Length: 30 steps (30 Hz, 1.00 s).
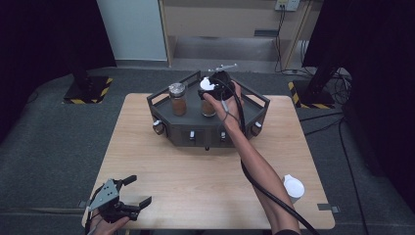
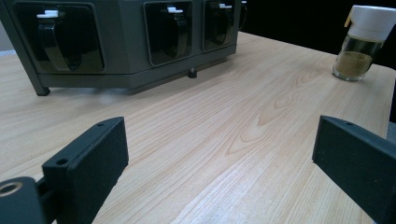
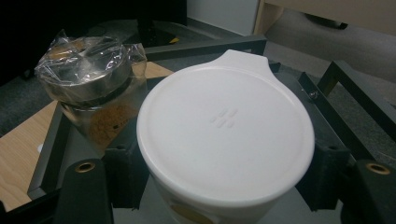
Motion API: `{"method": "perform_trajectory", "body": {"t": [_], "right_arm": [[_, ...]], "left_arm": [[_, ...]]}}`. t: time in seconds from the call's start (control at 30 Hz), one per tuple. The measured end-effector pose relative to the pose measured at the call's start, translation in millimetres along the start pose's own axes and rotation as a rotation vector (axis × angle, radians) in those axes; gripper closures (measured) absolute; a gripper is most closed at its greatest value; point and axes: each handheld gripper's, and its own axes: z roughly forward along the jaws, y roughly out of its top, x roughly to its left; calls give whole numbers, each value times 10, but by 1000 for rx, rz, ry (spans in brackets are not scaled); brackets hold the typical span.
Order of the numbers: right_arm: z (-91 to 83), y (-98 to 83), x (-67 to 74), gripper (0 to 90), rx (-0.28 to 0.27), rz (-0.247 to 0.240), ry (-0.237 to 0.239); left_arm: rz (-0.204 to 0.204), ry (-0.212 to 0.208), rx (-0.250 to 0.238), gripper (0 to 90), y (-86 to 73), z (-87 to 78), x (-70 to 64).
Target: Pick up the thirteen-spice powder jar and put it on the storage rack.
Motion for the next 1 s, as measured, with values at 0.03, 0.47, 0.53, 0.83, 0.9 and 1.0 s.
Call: {"method": "perform_trajectory", "body": {"t": [0.03, 0.47, 0.53, 0.83, 0.9, 1.0], "right_arm": [[4, -3, -3, 305, 0, 2, 0], [19, -37, 40, 303, -8, -4, -12], [19, -39, 44, 303, -9, -2, -13], [-88, -78, 71, 171, -65, 1, -5], [-155, -70, 75, 122, -88, 0, -3], [-273, -54, 82, 99, -117, -12, -8]], "left_arm": [[1, 1, 2, 23, 3, -1, -1], [7, 0, 4, 23, 8, 1, -9], [9, 0, 6, 23, 10, 3, -10], [12, 2, 6, 23, 11, 5, -13], [12, 2, 6, 23, 12, 6, -16], [13, 2, 6, 23, 14, 6, -18]]}}
